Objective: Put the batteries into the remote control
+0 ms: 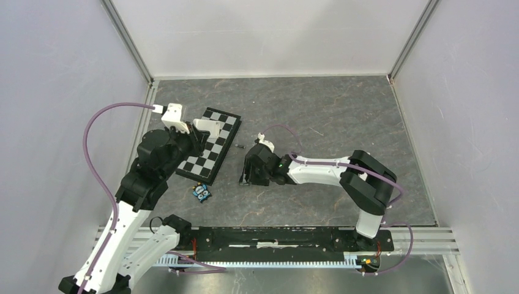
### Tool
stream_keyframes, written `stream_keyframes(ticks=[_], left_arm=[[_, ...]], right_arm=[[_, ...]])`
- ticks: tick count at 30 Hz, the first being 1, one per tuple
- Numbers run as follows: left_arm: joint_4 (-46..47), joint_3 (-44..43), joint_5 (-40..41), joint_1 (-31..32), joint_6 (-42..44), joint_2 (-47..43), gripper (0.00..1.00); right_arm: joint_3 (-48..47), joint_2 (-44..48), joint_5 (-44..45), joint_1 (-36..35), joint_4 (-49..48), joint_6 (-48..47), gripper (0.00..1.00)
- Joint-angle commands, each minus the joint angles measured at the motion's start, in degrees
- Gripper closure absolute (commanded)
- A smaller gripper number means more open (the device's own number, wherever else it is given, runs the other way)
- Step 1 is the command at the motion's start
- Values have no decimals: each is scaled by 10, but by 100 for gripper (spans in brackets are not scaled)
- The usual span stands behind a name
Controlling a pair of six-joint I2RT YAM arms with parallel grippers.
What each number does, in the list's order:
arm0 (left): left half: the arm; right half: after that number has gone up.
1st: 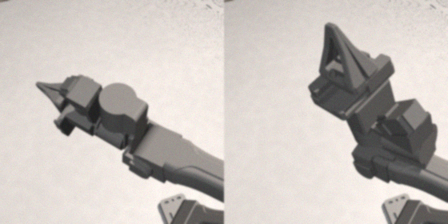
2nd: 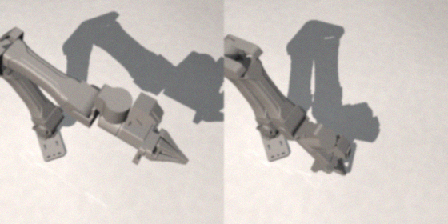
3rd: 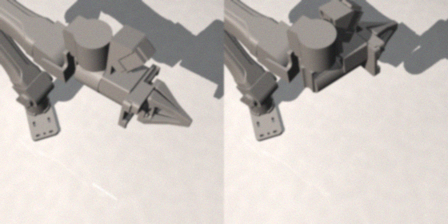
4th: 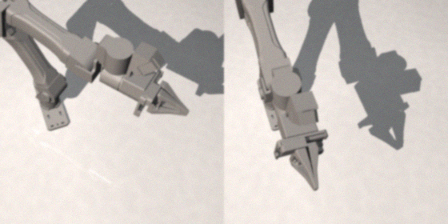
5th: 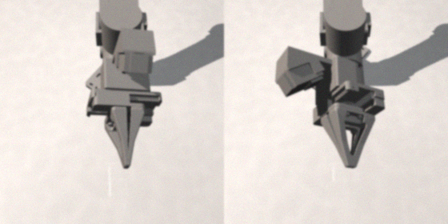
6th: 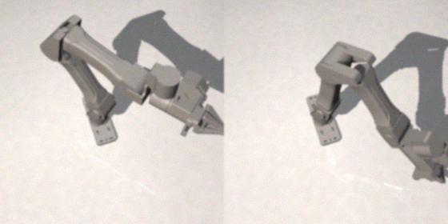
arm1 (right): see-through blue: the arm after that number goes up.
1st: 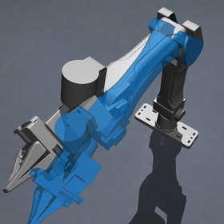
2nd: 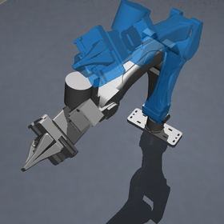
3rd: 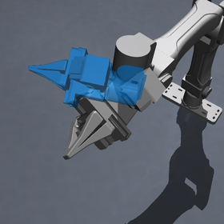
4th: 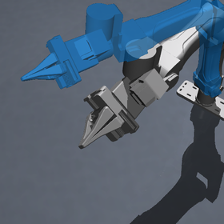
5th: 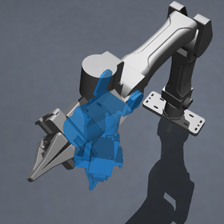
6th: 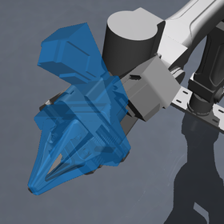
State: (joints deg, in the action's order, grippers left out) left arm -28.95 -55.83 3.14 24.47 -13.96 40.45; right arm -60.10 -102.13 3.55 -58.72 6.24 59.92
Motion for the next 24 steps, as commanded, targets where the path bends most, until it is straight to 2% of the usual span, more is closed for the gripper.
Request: stream_keyframes(ticks=[1,5,11,20,24], left_arm=[[-4,-6,63,-2,-25,-16,98],[-23,-6,103,-2,-24,-16,98],[-31,-1,106,-2,-20,-23,98],[-32,0,97,-1,-17,-28,98],[-33,1,94,-1,-18,-28,98]], right_arm=[[-72,-37,61,-14,136,142,43],[-134,-68,92,-31,176,195,43],[-199,-121,84,-34,230,253,44],[-194,-135,117,-35,246,288,46],[-194,-138,145,-34,250,291,52]])
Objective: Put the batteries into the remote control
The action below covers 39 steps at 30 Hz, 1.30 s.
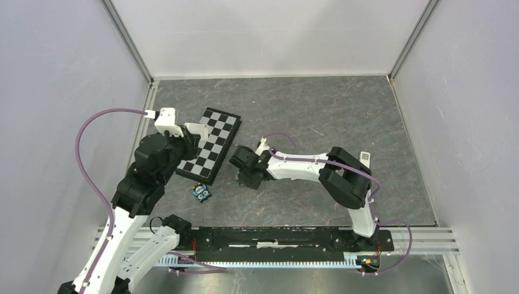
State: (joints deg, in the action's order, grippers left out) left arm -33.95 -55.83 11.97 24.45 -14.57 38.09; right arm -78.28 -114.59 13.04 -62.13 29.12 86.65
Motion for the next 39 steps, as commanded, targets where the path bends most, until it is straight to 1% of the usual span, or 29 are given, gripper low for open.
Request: stream_keyframes(ticks=[1,6,11,14,17,22,26,30,34,36,39], left_arm=[[18,2,5,-2,-13,-5,98],[18,3,6,-1,-14,-4,98],[18,2,8,-2,-15,0,98],[17,0,12,-1,-13,2,98],[13,-3,24,-2,-13,0,98],[12,4,40,-2,-15,-21,98],[9,7,39,-1,-14,-24,98],[8,6,26,-1,-16,-18,98],[8,11,14,-1,-22,-18,98],[9,13,0,-2,-31,-15,98],[21,21,-32,-1,-52,-6,98]], right_arm=[[-12,-13,55,0,20,24,53],[-24,-28,61,4,24,12,58],[-35,-47,59,4,45,-10,66],[-33,-53,71,3,75,-47,69],[-32,-67,78,3,110,-73,69],[-74,-106,90,0,162,-114,75],[-89,-120,92,-4,184,-125,86],[-83,-113,111,-6,177,-129,92],[-72,-85,169,-5,165,-153,95],[-50,-51,210,-4,145,-167,96],[4,-3,246,2,102,-197,94]])
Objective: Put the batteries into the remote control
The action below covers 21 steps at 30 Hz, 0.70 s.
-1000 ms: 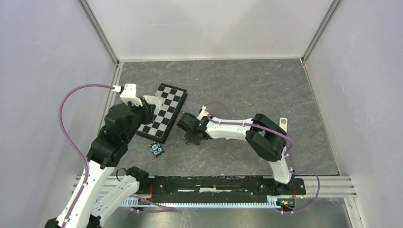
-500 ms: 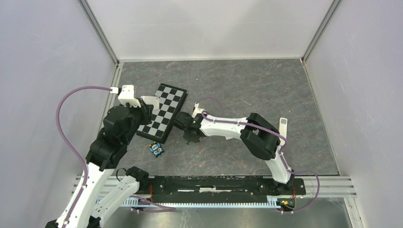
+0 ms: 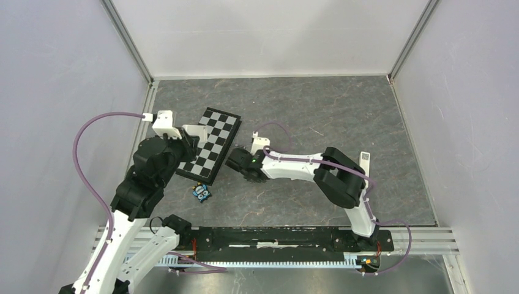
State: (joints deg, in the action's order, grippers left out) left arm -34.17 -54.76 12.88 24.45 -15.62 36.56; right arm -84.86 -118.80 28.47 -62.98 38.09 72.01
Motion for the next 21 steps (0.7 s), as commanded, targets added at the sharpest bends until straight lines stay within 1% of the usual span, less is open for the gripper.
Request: stream_keyframes(ticks=[1,5,8,12,14,16,21], left_arm=[[29,14,-51,-2,-48,14,98],[67,38,-99,-1,-82,35,98],[121,67,-141,-1,-118,56,98],[204,110,-206,-1,-174,100,98],[241,128,-229,-1,-189,119,98],[262,139,-226,-1,-192,130,98],[289,154,-212,-1,-177,135,98]], right_arm=[[90,56,94,16,-1,-63,94],[166,118,81,50,-73,-142,94],[228,168,67,83,-129,-200,94],[283,211,34,126,-189,-282,93],[291,211,-7,146,-210,-319,93],[288,202,-30,155,-207,-341,93],[276,165,-58,159,-188,-352,91]])
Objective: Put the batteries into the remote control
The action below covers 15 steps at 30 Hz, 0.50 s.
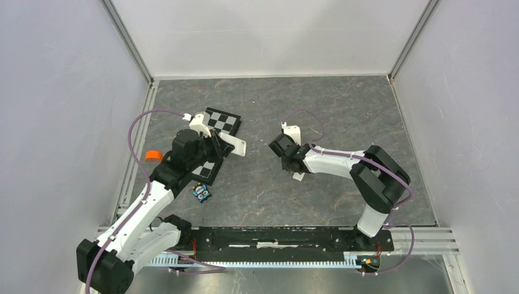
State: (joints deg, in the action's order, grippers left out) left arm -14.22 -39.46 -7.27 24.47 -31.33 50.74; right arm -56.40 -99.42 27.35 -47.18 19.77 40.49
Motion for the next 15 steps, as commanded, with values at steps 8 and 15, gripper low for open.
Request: stream_keyframes(ticks=[8,15], left_arm=[[97,26,-22,0,-19,-5,98],[100,42,-11,-1,-21,-26,98]], right_arm=[[-47,-79,-66,13,62,-48,67],[-49,-101,-82,19,83,-65,84]])
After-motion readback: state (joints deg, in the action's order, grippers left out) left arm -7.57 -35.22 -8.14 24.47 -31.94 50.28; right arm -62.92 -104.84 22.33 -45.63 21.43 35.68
